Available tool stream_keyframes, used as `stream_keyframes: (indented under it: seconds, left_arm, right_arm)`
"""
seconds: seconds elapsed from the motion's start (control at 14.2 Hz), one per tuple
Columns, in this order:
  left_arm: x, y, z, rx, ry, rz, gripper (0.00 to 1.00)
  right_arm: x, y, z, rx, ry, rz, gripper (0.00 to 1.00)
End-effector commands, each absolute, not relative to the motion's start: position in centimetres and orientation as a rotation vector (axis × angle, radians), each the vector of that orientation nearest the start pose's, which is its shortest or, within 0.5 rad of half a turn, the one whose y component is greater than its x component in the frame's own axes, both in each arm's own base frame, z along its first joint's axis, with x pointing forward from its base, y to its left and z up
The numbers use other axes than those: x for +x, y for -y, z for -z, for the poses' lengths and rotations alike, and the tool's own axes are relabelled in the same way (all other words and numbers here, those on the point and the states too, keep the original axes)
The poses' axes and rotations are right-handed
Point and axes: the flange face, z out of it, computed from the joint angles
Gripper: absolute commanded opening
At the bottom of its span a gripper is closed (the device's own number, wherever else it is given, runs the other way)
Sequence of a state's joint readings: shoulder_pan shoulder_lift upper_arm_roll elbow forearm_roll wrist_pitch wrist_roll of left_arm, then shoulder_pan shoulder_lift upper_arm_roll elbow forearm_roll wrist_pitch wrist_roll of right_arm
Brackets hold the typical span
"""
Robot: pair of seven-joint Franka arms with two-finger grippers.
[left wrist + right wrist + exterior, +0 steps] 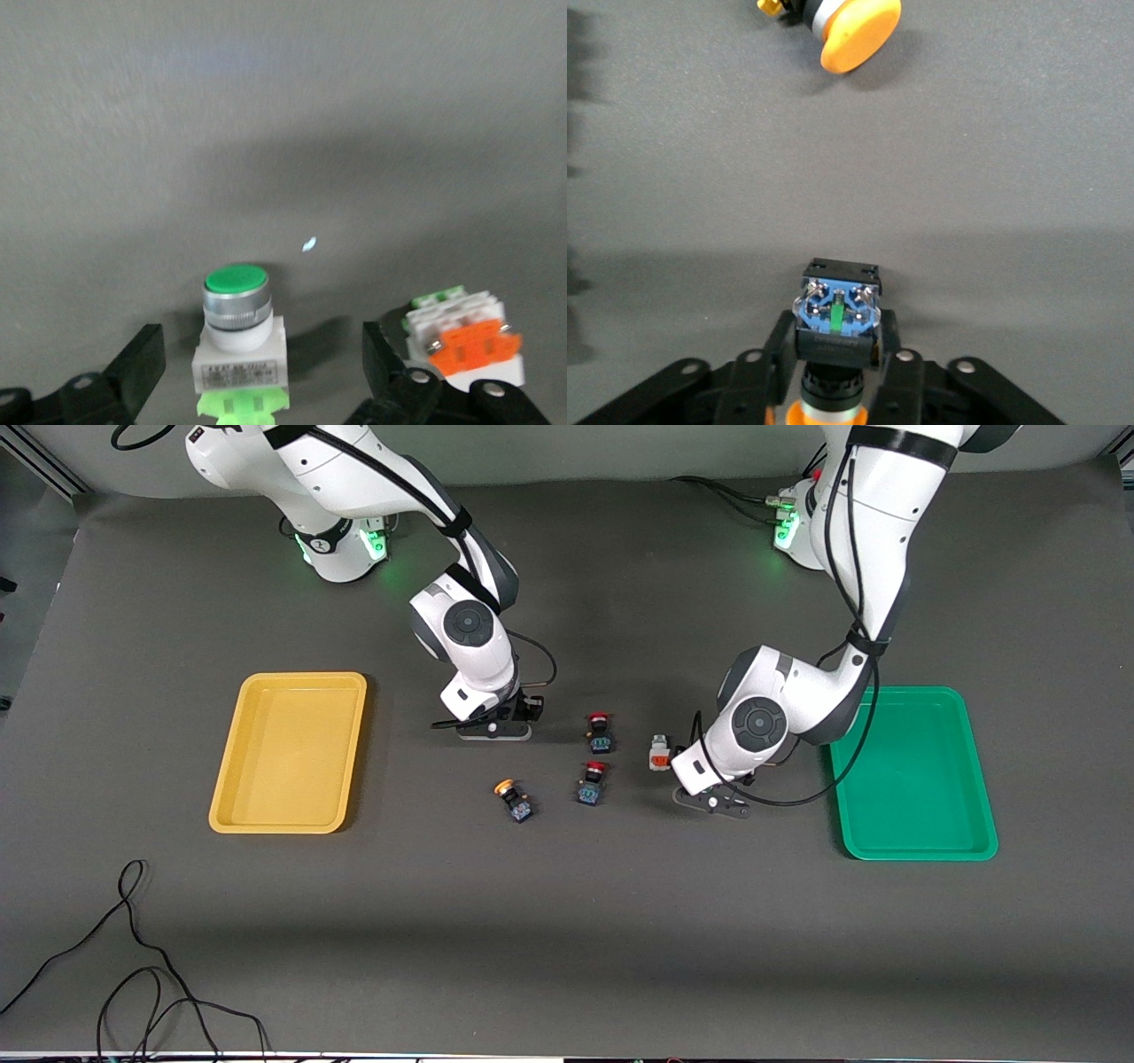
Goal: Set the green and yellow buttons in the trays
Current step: 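Grasp a yellow-capped switch with the right gripper while the left gripper grasps the green button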
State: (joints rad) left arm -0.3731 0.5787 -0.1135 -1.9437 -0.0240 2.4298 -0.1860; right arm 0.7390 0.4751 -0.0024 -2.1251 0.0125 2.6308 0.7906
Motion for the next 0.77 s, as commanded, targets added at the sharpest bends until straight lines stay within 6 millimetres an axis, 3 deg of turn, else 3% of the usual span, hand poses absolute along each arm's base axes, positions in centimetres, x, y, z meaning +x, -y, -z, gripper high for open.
stream_keyframes:
  seconds: [0.0, 0.07, 0.14, 0.35, 0.42, 0.56, 0.7]
  left_arm:
    - [53.0, 27.9, -18.0, -3.147, -0.407, -0.161, 0.87]
    - [53.0, 28.0, -18.0, -3.153, -0.4, -0.149, 0.09]
    - [53.0, 28.1, -18.1, -3.154, -0.395, -0.144, 0.0]
    - [53.5, 27.7, -19.2, -3.156, -0.385, -0.138, 0.0]
    - [53.6, 27.5, -19.7, -3.157, -0.381, -0.131, 0.0]
    - [54.0, 27.4, -21.8, -3.155, -0.37, -0.129, 0.0]
    - [55.1, 26.2, -26.8, -3.145, -0.34, -0.157, 0.0]
  right_arm:
    - [43.5, -39.1, -19.6, -3.103, -0.096, 0.055, 0.27]
    - [43.7, -39.1, -21.3, -3.1, -0.096, 0.057, 0.27]
    - [44.4, -38.6, -23.3, -3.116, -0.105, 0.038, 0.27]
    - [46.5, -38.3, -32.1, -3.161, -0.097, -0.034, 0.27]
    - [47.8, -37.3, -34.7, -3.166, -0.108, -0.049, 0.27]
    - [49.7, -34.1, -38.5, -3.187, -0.025, -0.087, 0.27]
    - [51.7, -28.2, -41.2, -3.181, 0.046, -0.072, 0.27]
